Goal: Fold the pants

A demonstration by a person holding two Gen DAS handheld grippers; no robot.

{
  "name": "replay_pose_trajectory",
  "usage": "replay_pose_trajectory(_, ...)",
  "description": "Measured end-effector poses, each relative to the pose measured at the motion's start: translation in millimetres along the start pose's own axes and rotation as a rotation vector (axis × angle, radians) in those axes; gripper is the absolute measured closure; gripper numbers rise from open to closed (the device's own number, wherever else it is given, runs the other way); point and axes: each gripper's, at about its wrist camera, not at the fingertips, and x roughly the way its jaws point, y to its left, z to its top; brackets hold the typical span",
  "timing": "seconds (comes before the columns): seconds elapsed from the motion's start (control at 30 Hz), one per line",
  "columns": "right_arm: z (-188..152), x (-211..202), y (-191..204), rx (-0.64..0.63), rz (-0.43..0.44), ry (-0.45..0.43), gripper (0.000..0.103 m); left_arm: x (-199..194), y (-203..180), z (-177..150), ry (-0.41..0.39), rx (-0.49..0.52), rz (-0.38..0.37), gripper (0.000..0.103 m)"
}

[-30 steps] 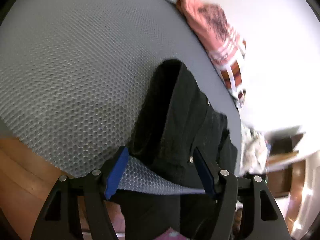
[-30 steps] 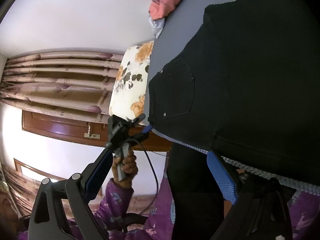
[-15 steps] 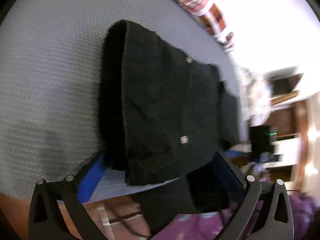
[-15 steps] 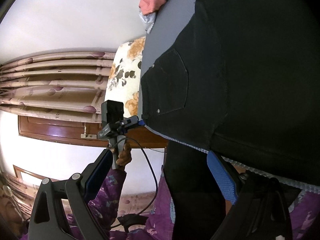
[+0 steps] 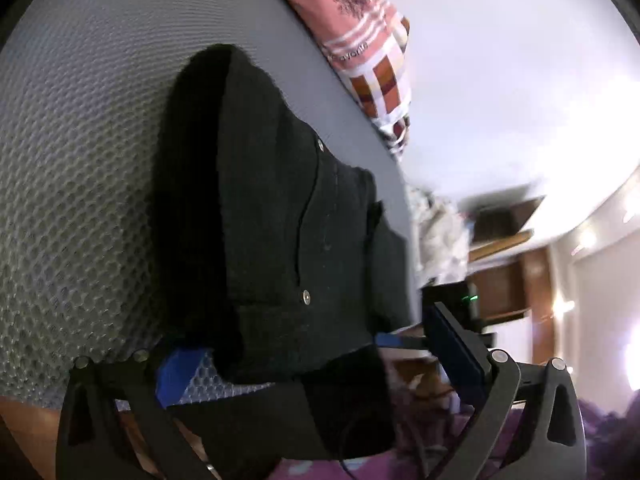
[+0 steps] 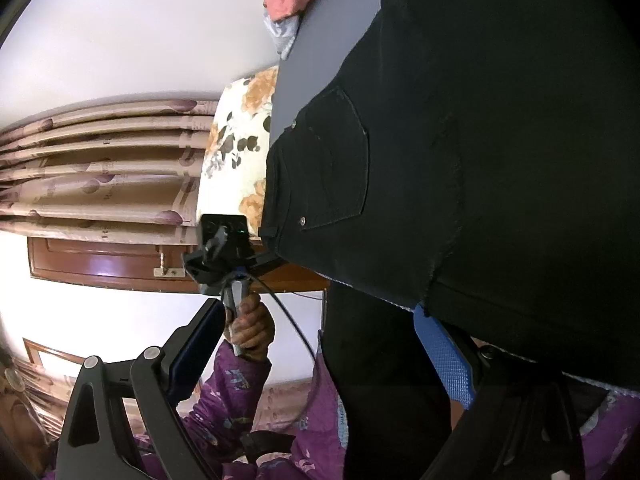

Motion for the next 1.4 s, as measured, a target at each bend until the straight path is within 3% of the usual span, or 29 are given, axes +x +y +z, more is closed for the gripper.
replay_pose_trajectory(0.1, -1, 2, -1, 0.006, 0.001, 0.002, 0.008, 2, 4, 5, -0.061, -0.047, -0.041, 0.002)
replay_pose_trajectory(0.17, -2, 2, -1, 0.003, 0.0, 0.002, 0.008, 4, 6, 4, -0.112, -0.084, -0.022, 0.005)
replay_pose_trajectory(0.2, -3, 1, -1, -0.001, -0.001, 0.002, 0.008, 4, 5, 2, -0.126, -0.085, 0.015, 0.019)
replay_pose_trajectory(0.23, -3, -1, 0, -0.007, -0.003, -0.002, 0.008, 7, 3, -1, -0.132, -0.086, 0.081, 0.04)
replay_pose_trajectory(0.33, -3, -2, 6, -0.037, -0.015, -0.012, 0.008, 4, 20, -10, -0.156, -0.17, 0.154, 0.07)
replay_pose_trajectory(0.4, -3, -3, 14, -0.088, -0.049, -0.025, 0.008, 0, 28, -16, -0.18, -0.215, 0.139, 0.072)
replay_pose_trajectory(0.5, -5, -7, 29, -0.175, -0.121, -0.048, 0.008, 5, 9, -20, -0.203, -0.147, 0.237, 0.072)
replay_pose_trajectory(0.67, -3, -26, 40, -0.248, -0.179, -0.117, 0.01, 1, -21, -22, -0.245, -0.1, 0.268, 0.073)
replay_pose_trajectory(0.9, 8, -75, 25, -0.253, -0.241, -0.242, 0.01, 3, -71, -18, -0.271, -0.02, 0.239, 0.073)
replay_pose_trajectory(1.1, 7, -102, 13, -0.226, -0.218, -0.264, 0.01, 19, -134, -20, -0.267, 0.071, 0.208, 0.073)
replay_pose_trajectory(1.2, 4, -129, 9, -0.217, -0.174, -0.298, 0.01, 48, -176, -19, -0.234, 0.126, 0.154, 0.073)
replay_pose_trajectory(1.4, 4, -186, -23, -0.071, 0.012, -0.406, 0.01, 160, -244, -26, -0.04, 0.217, -0.004, 0.073)
